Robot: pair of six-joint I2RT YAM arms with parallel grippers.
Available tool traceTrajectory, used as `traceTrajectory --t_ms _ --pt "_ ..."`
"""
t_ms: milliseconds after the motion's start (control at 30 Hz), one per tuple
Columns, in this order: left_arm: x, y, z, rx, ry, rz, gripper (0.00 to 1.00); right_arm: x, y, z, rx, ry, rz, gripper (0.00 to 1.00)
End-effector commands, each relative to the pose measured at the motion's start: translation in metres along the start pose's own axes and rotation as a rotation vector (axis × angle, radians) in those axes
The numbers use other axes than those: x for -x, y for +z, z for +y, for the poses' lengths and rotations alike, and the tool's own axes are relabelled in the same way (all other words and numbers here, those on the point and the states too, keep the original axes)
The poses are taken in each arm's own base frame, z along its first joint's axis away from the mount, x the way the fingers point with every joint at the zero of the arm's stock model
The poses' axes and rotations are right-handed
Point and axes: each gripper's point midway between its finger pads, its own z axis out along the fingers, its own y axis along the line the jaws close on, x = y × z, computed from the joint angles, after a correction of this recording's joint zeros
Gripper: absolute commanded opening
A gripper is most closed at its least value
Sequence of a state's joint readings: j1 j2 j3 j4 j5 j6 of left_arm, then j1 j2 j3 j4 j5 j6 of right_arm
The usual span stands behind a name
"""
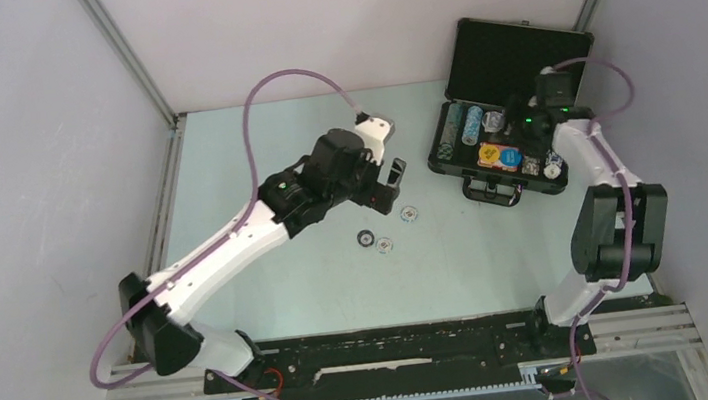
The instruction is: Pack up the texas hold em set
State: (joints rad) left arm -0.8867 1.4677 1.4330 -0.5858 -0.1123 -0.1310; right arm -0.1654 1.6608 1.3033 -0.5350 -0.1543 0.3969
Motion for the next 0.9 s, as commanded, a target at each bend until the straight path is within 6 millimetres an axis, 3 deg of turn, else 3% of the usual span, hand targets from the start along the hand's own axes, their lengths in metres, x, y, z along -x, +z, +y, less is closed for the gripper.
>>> traceTrajectory --t_ms 0,100,233,333,467,667,867 --pt "0.049 -0.056 0.029 0.126 -0.05 -0.256 0.99 -0.049 -0.014 0.062 0.047 -0.238 0.022 0.82" --pt "0.059 -0.086 0.05 0.214 -0.114 -0.395 1.0 -0.101 -0.011 0.108 0.132 -0.371 0.099 0.82" --pt "0.066 -0.128 0.07 0.276 -0.188 -0.574 1.0 -0.161 -0.008 0.15 0.204 -0.476 0.187 0.82" --pt "0.066 -0.149 0.079 0.304 -0.227 -0.664 1.0 -0.189 -0.001 0.16 0.187 -0.518 0.23 0.82" --pt "0.067 -0.164 0.084 0.313 -0.255 -0.726 1.0 -0.206 0.017 0.149 0.081 -0.527 0.279 0.82" --pt "0.068 -0.159 0.082 0.294 -0.256 -0.72 1.0 -0.224 0.033 0.139 0.028 -0.552 0.367 0.82" --pt "0.067 -0.153 0.082 0.288 -0.259 -0.702 1.0 -0.227 0.03 0.145 -0.042 -0.65 0.336 0.82"
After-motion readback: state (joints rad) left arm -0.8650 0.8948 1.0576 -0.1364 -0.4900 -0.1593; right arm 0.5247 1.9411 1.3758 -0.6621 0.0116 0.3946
